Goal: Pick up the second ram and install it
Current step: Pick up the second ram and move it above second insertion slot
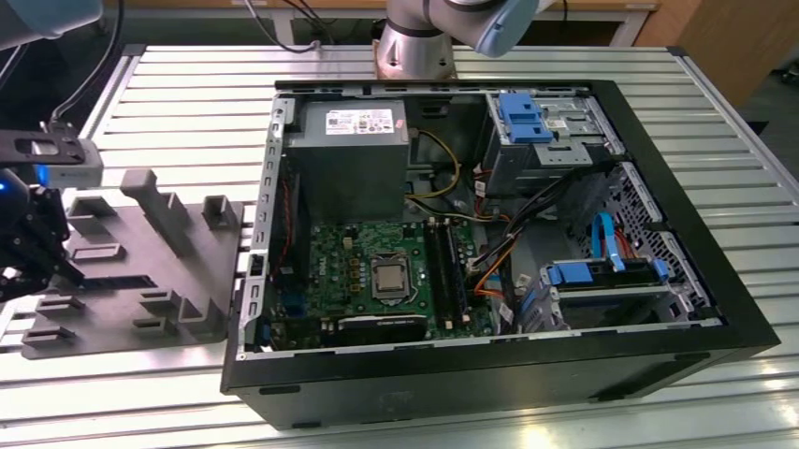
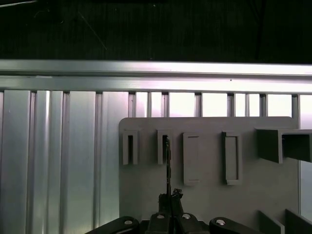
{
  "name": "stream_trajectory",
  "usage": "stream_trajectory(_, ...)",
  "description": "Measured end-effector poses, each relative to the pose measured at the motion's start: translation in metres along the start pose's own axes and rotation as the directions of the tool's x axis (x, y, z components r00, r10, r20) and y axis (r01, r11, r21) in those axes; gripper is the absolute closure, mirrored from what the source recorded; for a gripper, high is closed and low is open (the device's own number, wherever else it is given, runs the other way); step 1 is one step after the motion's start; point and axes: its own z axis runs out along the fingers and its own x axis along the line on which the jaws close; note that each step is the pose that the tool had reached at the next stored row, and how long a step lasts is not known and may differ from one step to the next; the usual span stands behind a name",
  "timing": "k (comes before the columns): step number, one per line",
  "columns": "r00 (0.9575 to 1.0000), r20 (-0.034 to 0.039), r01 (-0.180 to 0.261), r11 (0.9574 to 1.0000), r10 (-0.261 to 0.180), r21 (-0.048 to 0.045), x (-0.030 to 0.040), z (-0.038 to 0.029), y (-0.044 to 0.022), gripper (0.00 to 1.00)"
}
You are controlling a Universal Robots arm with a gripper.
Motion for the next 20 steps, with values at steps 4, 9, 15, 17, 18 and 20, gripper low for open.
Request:
stream_trajectory(4,1.0000,0.0003,0.000,1.0000,0.000,0.0000,-0.0001,-0.0022,0.0001,0.88)
stream_trajectory(9,1.0000,0.0008,0.000,1.0000,0.000,0.0001,-0.0001,-0.0052,0.0001,0.88)
stream_trajectory(15,1.0000,0.0018,0.000,1.0000,0.000,0.0008,-0.0002,-0.0075,0.0001,0.88)
stream_trajectory(17,1.0000,0.0020,0.000,1.0000,0.000,0.0013,-0.0002,-0.0077,0.0001,0.88)
stream_trajectory(18,1.0000,0.0019,0.000,1.0000,0.000,0.0013,-0.0002,-0.0080,0.0001,0.88)
stream_trajectory(20,1.0000,0.0017,0.000,1.0000,0.000,0.0012,-0.0002,-0.0088,0.0001,0.88)
